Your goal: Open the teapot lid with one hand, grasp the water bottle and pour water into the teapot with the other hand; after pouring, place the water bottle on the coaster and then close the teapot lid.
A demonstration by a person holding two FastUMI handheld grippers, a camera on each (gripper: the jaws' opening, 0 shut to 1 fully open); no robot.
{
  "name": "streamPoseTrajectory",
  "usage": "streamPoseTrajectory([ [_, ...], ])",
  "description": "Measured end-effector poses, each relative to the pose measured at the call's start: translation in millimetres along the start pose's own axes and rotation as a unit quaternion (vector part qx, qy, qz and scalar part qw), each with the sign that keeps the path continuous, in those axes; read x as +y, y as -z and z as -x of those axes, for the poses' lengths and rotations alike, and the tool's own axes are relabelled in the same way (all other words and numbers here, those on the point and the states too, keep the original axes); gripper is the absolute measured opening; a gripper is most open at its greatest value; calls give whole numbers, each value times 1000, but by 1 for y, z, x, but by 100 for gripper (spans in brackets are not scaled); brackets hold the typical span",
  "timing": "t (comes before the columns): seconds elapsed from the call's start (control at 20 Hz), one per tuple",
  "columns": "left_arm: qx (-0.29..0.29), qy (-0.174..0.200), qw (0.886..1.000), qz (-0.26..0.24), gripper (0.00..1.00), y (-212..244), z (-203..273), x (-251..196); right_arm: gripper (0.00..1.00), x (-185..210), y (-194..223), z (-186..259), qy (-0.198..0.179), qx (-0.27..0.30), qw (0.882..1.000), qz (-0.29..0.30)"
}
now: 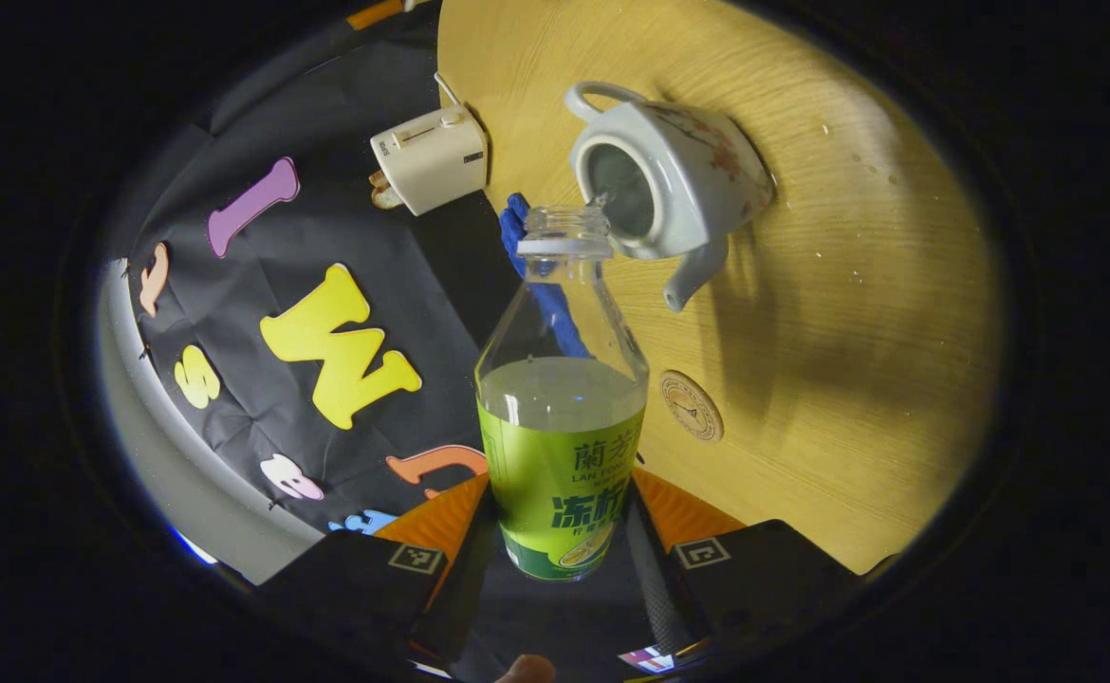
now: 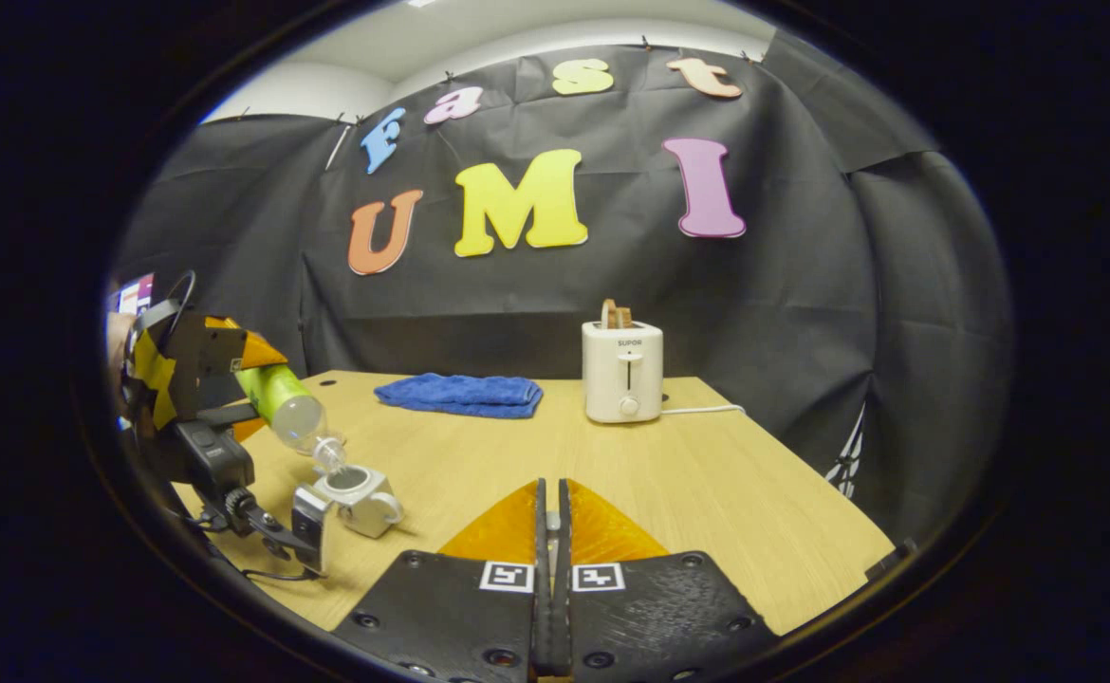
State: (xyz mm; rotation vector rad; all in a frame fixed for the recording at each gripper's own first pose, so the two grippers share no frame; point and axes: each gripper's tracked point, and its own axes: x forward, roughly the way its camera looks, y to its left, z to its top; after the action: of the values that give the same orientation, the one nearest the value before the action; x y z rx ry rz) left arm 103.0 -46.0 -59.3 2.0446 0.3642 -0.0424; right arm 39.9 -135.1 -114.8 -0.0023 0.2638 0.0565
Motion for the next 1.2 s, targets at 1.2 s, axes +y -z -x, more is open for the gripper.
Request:
streamPoseTrajectory([
  [1.2, -2, -12, 1000, -6, 73, 0, -3, 13, 0, -2, -2, 3, 7, -2, 1000, -3],
])
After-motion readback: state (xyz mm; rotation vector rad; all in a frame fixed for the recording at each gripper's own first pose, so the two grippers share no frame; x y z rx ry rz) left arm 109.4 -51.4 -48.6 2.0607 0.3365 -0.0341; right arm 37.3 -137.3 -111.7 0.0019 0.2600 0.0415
